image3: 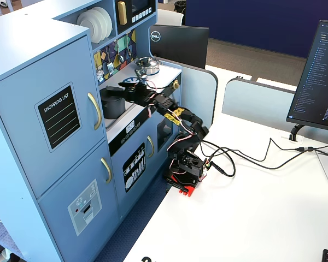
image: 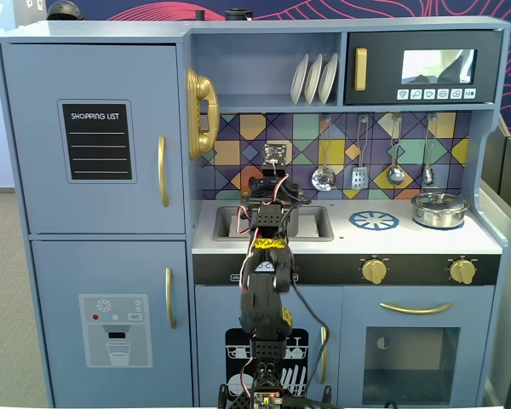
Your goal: Pick up the lid from the counter and put it on the gray recipient
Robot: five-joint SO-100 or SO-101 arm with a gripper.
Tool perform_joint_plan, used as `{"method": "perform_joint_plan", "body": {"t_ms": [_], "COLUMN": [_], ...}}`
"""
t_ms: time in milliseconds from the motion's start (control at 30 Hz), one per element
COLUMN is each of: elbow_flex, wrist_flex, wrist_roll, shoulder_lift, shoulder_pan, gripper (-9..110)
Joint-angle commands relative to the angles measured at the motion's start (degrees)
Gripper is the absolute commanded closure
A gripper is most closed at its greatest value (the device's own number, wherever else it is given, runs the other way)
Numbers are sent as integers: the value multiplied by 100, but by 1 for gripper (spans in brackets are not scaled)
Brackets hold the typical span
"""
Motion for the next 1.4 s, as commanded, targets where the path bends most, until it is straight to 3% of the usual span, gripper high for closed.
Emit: {"method": "perform_joint_plan", "body": {"t_ms": [0, 133, 267, 400, 500, 633, 833, 1200, 1367], "elbow_flex": [-176, 9, 1002, 2206, 3023, 4263, 5634, 5792, 5801], "wrist_flex": [2162, 4377, 4975, 4772, 4342, 3067, 2399, 5792, 6697], "wrist_roll": [255, -70, -9, -18, 571, 1266, 1028, 264, -360], "shoulder_lift": [1749, 2716, 3366, 3560, 3560, 3437, 3850, 4271, 4280], "shoulder_pan": [-352, -527, -413, -589, -747, -888, -844, -932, -650], "gripper": [95, 102, 102, 102, 102, 102, 102, 102, 99]}}
